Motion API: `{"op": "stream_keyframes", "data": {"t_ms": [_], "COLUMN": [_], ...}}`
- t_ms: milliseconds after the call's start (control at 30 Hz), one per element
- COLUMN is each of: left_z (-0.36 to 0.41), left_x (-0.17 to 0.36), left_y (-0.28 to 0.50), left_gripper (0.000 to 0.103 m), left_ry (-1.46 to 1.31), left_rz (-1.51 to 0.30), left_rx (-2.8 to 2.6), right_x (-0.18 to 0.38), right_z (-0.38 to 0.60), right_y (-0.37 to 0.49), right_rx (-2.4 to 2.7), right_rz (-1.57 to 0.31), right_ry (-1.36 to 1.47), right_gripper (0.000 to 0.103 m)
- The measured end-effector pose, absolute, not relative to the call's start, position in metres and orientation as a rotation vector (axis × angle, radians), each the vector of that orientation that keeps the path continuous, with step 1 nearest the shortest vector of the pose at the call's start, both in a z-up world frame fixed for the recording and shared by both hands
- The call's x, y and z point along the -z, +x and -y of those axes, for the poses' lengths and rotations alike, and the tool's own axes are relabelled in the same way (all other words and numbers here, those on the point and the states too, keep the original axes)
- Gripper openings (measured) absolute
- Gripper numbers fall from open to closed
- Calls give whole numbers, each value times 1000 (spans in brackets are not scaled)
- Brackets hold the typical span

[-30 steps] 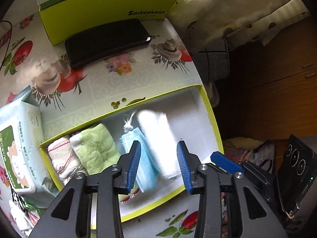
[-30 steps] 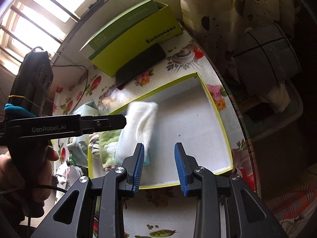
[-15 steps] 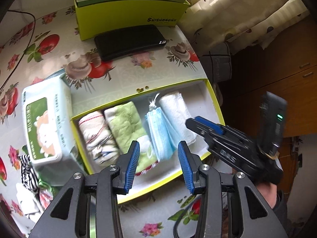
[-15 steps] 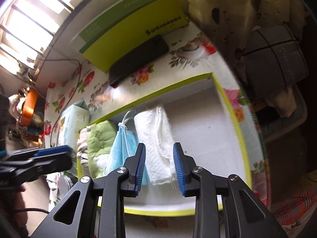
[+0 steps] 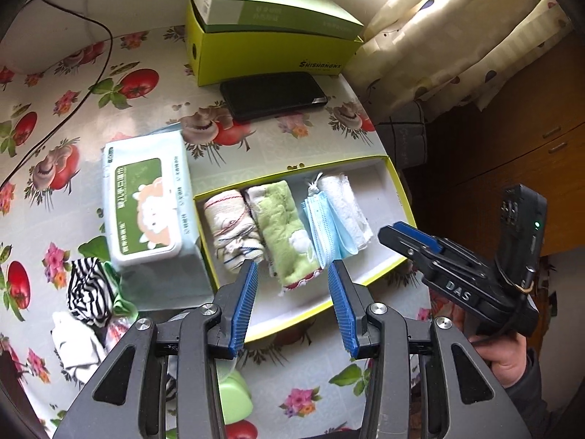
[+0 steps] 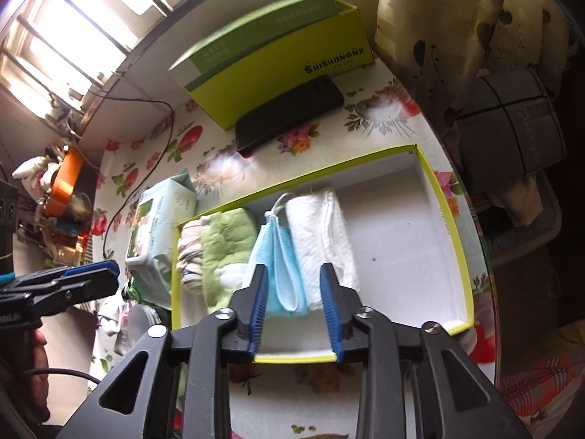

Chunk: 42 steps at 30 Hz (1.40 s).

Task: Organize soft objects
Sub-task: 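Withdraw both tools back to the remaining pile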

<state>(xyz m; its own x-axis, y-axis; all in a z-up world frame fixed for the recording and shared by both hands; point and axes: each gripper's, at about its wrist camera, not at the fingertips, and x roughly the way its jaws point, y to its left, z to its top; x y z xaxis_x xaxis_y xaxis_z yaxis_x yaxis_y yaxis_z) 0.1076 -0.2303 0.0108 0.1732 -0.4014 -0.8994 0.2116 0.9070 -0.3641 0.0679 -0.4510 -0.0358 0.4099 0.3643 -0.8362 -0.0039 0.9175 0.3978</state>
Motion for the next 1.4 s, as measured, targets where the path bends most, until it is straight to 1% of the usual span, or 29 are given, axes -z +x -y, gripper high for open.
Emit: {"op": "stream_keyframes", "data": {"t_ms": [100, 200, 467, 733, 900, 1133, 1400], "left_z": [217, 203, 160, 115, 84, 45, 24], "left_x": [-14, -16, -25, -17, -9, 2, 11], "left_y": [100, 91, 65, 38, 22, 3, -10], "left_gripper": [42, 42, 42, 42, 42, 42, 42], "left_ry": [-164, -154, -138, -140, -159, -215, -266], "left_rz": [-1316, -1304, -1236, -1217, -1221, -1247, -1266], "left_rx": [434, 419, 358, 285, 234, 190, 184], "right_x": [23, 13, -8, -21, -27, -25, -24], "right_z": [438, 420, 364, 319, 298, 274, 255], "right_y": [57, 49, 31, 14, 3, -8, -14], "right_rx": [-237, -250, -328, -384, -427, -444, -470], "right_rz": [-1128, -1135, -1160, -1162, -1152, -1189, -1219], "right_ry": [345, 319, 240, 161, 132, 75, 81], "right_gripper": [43, 43, 43, 43, 43, 43, 43]}}
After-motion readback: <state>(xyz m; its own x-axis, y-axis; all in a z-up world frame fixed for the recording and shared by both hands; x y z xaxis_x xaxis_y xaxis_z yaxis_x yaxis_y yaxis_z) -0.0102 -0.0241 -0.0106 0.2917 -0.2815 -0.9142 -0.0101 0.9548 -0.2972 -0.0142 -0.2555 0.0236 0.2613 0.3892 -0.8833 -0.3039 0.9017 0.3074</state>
